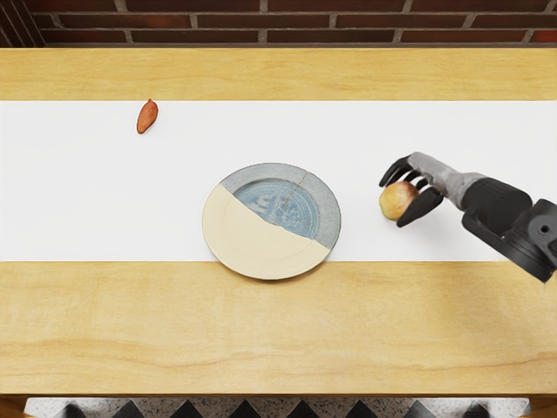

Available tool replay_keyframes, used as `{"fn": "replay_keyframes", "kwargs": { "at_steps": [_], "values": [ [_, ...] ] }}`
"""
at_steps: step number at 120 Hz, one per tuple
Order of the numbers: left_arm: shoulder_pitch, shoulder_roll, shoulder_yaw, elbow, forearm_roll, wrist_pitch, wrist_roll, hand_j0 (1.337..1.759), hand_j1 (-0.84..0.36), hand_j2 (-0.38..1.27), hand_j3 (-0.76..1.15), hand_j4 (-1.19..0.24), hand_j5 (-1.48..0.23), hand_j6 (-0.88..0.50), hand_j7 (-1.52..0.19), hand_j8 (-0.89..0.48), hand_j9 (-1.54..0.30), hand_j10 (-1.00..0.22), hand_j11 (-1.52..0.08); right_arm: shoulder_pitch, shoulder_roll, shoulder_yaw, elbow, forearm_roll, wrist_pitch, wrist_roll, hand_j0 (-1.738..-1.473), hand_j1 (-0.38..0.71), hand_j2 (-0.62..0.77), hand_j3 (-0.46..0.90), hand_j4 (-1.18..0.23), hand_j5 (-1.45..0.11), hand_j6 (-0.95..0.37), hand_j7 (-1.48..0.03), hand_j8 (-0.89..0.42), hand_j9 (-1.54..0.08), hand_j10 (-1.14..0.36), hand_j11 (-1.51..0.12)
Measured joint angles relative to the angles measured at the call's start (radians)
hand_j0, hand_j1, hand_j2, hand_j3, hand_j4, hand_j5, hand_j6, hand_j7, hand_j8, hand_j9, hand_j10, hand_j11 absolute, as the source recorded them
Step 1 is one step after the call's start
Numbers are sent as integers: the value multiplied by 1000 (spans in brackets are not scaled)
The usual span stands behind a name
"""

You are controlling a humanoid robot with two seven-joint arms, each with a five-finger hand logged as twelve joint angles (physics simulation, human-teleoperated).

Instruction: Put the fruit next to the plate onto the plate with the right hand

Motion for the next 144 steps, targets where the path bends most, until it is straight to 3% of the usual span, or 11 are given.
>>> {"fn": "replay_keyframes", "kwargs": {
  "at_steps": [33,52,125,144],
  "values": [
    [0,0,0,0,0,0,0,1658,337,2,0,-10,-13,-11,-13,-10,-13,-10,-13,51,78,-8,8,33,23,0,-1655,167,176,0,-603,-833,-395,-808,-358,-836,-498,-842],
    [0,0,0,0,0,0,0,1658,337,2,0,-10,-13,-11,-13,-10,-13,-10,-13,74,137,-10,7,36,30,0,-1656,191,239,1,-605,-848,-386,-816,-348,-851,-493,-852],
    [0,0,0,0,0,0,0,1658,338,2,0,-10,-13,-10,-13,-10,-13,-10,-13,76,269,-38,-26,36,26,0,-1656,218,275,0,-612,-850,-366,-822,-335,-854,-485,-854],
    [0,0,0,0,0,0,0,1658,338,2,0,-10,-13,-10,-13,-10,-13,-10,-13,76,279,-43,-50,35,18,0,-1656,176,157,0,-546,-751,-376,-729,-349,-754,-467,-753]
  ]
}}
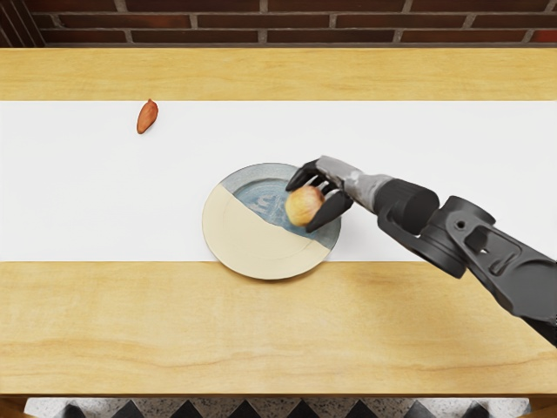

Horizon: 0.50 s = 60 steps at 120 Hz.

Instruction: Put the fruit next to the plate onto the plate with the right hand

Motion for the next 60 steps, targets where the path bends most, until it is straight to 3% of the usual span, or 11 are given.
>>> {"fn": "replay_keyframes", "kwargs": {
  "at_steps": [29,50,60],
  "values": [
    [0,0,0,0,0,0,0,1658,338,2,0,-10,-13,-10,-13,-10,-13,-10,-13,2,-26,40,-14,91,29,0,-1658,-116,37,0,-228,-308,-176,-302,-168,-309,-204,-309],
    [0,0,0,0,0,0,0,1658,338,2,0,-10,-13,-10,-13,-10,-13,-10,-13,0,-54,202,-15,201,173,0,-1658,-222,11,0,-121,-162,-99,-159,-96,-162,-111,-162],
    [0,0,0,0,0,0,0,1658,337,2,0,-10,-13,-11,-13,-10,-13,-10,-13,-5,-95,309,-25,320,303,0,-1658,-248,5,0,-95,-126,-80,-124,-78,-126,-88,-126]
  ]
}}
